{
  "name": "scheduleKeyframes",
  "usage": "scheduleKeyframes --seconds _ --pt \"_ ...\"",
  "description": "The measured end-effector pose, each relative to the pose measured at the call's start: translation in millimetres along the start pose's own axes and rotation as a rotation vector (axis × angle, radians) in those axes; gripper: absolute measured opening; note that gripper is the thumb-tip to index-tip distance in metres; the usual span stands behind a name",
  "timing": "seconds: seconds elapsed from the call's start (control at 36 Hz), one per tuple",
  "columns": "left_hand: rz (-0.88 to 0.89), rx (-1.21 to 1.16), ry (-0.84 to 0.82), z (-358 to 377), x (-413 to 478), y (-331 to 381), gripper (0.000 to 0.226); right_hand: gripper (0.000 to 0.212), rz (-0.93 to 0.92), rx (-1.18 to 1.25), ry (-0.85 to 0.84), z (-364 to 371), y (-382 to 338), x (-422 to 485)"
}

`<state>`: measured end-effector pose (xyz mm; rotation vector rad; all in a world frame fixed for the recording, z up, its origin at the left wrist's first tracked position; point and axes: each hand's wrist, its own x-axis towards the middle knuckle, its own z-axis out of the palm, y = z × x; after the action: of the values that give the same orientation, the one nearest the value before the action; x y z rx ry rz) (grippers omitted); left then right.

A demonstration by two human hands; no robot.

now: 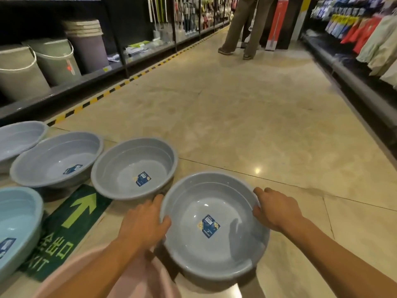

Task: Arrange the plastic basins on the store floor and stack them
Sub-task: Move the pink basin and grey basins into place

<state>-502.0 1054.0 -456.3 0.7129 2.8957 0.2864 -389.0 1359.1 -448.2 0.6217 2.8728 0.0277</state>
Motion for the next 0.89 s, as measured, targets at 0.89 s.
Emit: scheduleKeyframes --seconds 0.89 --pt "-0.179 -0.360 0.176 -27 -38 -31 0.079 0.068 -0.006 0.312 0.229 -15 -16 -2"
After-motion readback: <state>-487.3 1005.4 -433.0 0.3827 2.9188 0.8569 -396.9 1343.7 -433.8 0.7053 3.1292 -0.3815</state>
